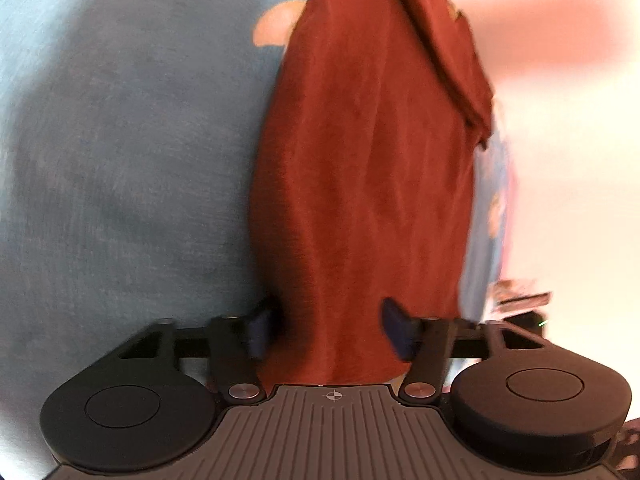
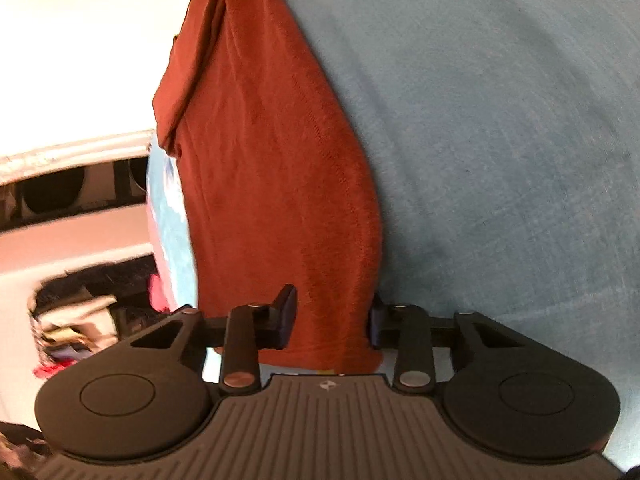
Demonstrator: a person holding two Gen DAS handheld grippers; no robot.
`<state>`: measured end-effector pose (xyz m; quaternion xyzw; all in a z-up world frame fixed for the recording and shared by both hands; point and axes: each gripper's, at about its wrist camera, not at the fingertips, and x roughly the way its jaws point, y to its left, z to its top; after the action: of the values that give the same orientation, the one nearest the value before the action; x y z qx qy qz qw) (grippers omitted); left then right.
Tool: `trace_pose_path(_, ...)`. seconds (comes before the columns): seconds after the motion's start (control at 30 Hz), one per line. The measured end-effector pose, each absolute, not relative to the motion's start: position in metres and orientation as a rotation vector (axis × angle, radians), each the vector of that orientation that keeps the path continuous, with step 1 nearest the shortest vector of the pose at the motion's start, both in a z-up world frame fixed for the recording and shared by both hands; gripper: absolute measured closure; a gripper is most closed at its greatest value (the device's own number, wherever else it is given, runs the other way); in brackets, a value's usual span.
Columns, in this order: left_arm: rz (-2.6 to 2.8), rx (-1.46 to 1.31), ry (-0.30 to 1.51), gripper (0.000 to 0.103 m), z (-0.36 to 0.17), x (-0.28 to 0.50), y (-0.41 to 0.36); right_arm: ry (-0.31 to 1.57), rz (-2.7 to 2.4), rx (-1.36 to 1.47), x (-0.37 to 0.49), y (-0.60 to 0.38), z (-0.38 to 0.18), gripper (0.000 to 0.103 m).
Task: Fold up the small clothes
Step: 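Grasp the hem with the left gripper while the right gripper grasps the hem, then lift the hem with both grippers and fold it toward the collar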
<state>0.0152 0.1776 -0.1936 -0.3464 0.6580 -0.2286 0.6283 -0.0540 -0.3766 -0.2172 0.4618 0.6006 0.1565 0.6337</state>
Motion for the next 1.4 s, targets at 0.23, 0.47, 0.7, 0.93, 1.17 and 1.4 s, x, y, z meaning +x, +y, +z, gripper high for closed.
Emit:
trace_pose_path(0.23, -0.53, -0.763, 1.481, 0.026, -0.179, 0.023, 0.174, 1.381, 0.408, 0.922, -0.045, -0.371, -0.206, 0.092)
trace_pose_path(0.47, -0.612, -0.81, 1.315, 0.027, -0.142, 0.055, 0.167, 1.267, 0.529, 0.913, -0.014, -0.366, -0.171, 0.092)
trace_pose_path(0.7, -0.624, -0.883, 1.154, 0.027, -0.122, 0.118, 0.165, 1.093, 0.572, 0.933, 0.058, -0.365, -0.139, 0.092)
trace_pose_path(0.93, -0.569, -0.885, 1.081, 0.029, -0.123, 0.214, 0.17, 0.946, 0.545, 1.011, 0.16, -0.377, -0.13, 0.092)
trace_pose_path(1.17, -0.453, -0.946, 1.065, 0.028, -0.142, 0.315, 0.181, 0.879, 0.392, 1.121, 0.273, -0.394, -0.152, 0.092)
trace_pose_path(1.4, -0.371, -0.962, 1.058, 0.019, -0.142, 0.348, 0.198, 0.858, 0.215, 1.228, 0.308, -0.398, -0.191, 0.065)
